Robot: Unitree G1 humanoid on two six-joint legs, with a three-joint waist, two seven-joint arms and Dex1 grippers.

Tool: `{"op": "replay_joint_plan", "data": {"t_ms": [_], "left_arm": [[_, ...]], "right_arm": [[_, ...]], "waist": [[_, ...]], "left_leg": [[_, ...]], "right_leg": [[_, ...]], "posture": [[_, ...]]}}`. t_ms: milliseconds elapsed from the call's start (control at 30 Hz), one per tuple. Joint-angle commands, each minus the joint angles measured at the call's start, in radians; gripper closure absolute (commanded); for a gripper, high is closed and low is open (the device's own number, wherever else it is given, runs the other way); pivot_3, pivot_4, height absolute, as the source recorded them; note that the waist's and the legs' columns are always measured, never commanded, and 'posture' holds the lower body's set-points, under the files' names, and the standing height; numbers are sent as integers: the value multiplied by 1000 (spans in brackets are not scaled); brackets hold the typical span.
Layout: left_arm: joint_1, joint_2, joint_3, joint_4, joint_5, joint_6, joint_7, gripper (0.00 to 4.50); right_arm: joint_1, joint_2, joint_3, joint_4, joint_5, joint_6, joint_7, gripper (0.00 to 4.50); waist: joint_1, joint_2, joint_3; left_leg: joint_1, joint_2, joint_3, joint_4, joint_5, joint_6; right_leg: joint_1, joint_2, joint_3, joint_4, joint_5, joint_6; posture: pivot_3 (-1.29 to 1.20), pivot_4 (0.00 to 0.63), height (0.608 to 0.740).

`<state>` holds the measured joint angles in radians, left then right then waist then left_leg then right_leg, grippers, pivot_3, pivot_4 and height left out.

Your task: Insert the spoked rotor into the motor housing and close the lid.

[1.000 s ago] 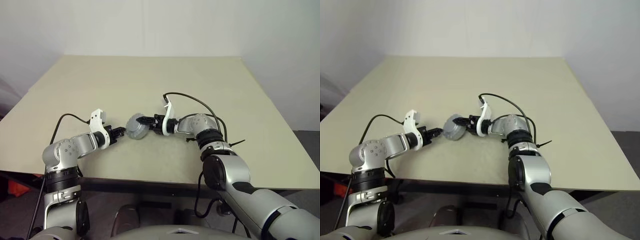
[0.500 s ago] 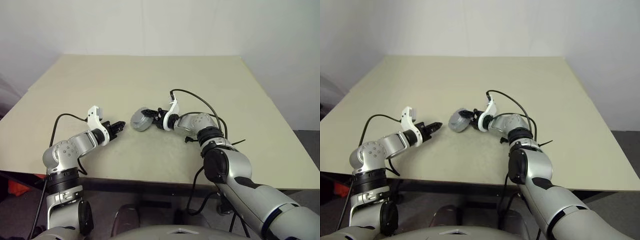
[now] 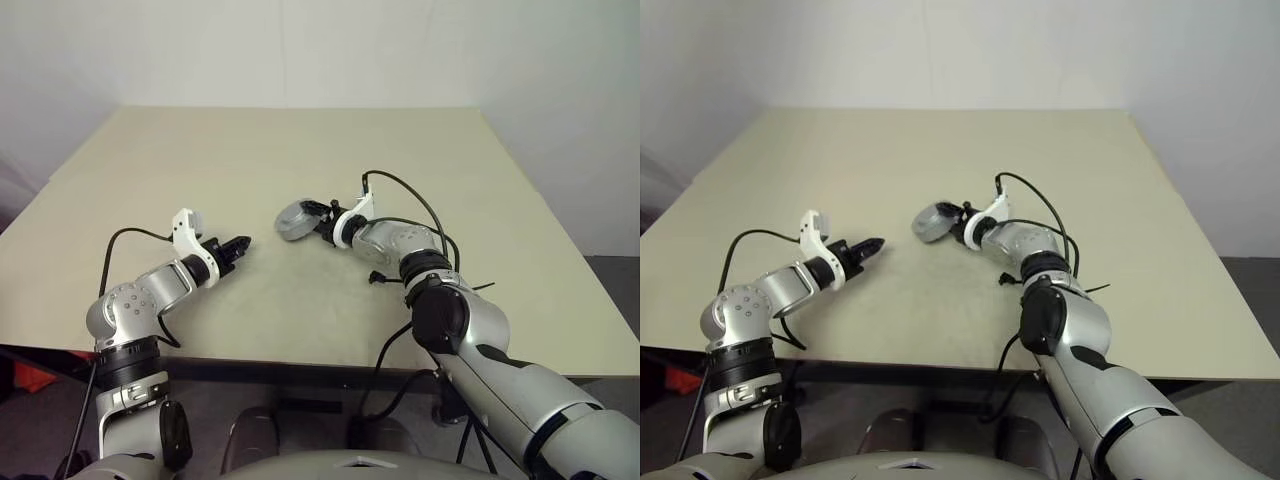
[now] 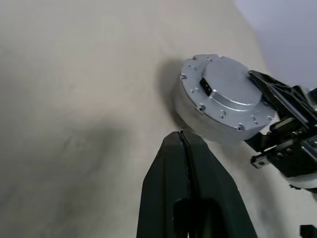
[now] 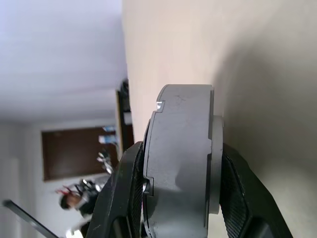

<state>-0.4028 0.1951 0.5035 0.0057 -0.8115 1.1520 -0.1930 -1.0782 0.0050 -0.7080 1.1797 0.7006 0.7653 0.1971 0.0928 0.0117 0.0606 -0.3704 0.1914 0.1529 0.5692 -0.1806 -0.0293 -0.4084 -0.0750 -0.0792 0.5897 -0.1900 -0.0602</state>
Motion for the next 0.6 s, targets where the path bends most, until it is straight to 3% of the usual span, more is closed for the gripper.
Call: {"op": "replay_joint_plan", "data": {"t_ms": [33, 333, 433, 600], "left_arm": [[-32, -22, 79, -14, -75, -33, 39, 4500], [-79, -80, 265, 50, -301, -85, 187, 4500], [-73, -78, 269, 50, -348, -105, 197, 3924], [-64, -78, 249, 47, -402, -127, 208, 2271]], "right_arm": [[-86, 12, -60, -30, 98, 5, 3, 2525], [-139, 17, -90, -91, 188, 78, -9, 2525], [-135, 17, -86, -97, 197, 81, -16, 2525], [-134, 14, -81, -92, 195, 77, -21, 2525]], "waist": [[0, 0, 1], [3, -3, 3], [4, -5, 4], [4, -6, 5]], "left_leg": [[0, 0, 0, 0, 0, 0], [-2, 0, 0, 3, -1, 1], [-2, 0, 0, 3, -1, 1], [-3, 0, 0, 4, -1, 1]], "right_leg": [[0, 0, 0, 0, 0, 0], [0, 0, 0, 1, 0, 0], [0, 0, -1, 0, 0, 0], [0, 0, -1, 1, 0, 0]], "posture": [[0, 0, 740], [0, 0, 740], [0, 0, 740], [0, 0, 740]]}}
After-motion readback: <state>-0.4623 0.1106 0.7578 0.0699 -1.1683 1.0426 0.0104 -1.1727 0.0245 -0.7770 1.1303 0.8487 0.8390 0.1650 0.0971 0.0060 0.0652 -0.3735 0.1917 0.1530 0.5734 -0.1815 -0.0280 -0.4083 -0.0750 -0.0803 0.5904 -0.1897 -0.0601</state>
